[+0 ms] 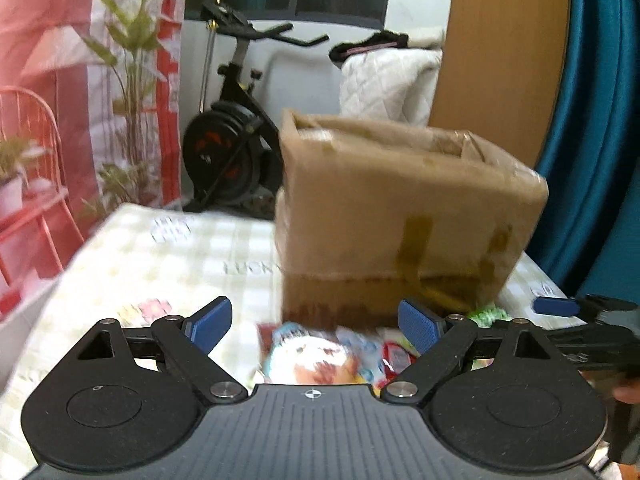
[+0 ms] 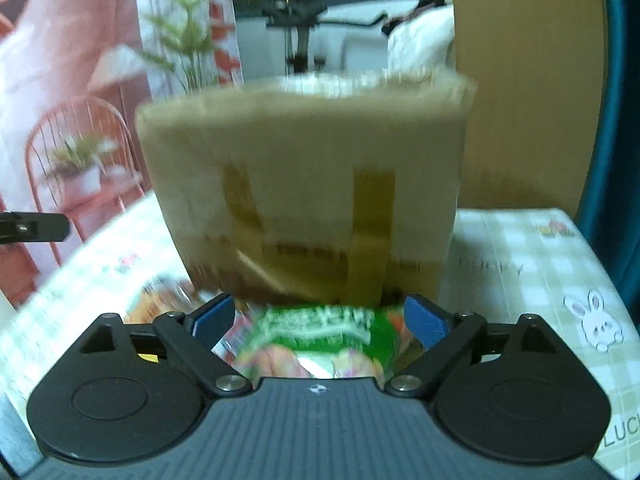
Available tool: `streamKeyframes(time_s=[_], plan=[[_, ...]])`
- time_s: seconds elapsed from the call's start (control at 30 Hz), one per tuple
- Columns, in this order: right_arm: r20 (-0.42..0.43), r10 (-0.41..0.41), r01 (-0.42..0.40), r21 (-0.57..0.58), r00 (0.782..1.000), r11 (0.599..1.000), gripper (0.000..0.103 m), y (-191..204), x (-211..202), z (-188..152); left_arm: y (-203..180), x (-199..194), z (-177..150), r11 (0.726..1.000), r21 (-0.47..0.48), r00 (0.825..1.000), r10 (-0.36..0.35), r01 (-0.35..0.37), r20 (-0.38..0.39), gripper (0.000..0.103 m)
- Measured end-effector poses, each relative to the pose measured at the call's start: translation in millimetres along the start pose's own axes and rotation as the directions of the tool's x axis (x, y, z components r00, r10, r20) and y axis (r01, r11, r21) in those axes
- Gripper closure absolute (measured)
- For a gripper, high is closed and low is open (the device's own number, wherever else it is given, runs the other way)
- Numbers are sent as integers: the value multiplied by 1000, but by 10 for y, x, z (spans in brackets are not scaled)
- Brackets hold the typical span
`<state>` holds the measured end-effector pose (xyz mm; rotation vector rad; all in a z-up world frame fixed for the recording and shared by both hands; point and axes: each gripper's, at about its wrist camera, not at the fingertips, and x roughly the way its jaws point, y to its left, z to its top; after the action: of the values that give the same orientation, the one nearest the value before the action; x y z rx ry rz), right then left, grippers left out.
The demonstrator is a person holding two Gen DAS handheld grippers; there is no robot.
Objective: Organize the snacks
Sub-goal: 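Grasp the yellow chip bag with the left tool while the right tool grasps the green cucumber chip bag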
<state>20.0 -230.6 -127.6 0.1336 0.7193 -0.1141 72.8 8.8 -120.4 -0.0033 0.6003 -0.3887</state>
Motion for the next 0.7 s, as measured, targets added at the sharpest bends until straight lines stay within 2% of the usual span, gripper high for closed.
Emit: streamKeyframes(time_s=[0.1,0.27,0.43,0.57,0.7], plan=[[-42,-31,32,22,999,999,9,-30,151,-123,-22,79,-206,1000,11,999,-13,13,-34,13],[-88,7,1,91,996,996,4,-75,267,-375,28,144,-487,998,6,993,-69,70,-99,13],[-98,44,-29,153,994,988,5,-117,315,-440,107,147,-662,993,-24,983,-118,116,-142,13],[-67,63,-54,132,996,990,28,-50,218,-436,118,114,-725,992,-19,979,-127,126,-158,12],[-10,56,-55,84,998,995,32,68,35,-470,123,103,-786,992,-32,977,-129,125,-172,12]])
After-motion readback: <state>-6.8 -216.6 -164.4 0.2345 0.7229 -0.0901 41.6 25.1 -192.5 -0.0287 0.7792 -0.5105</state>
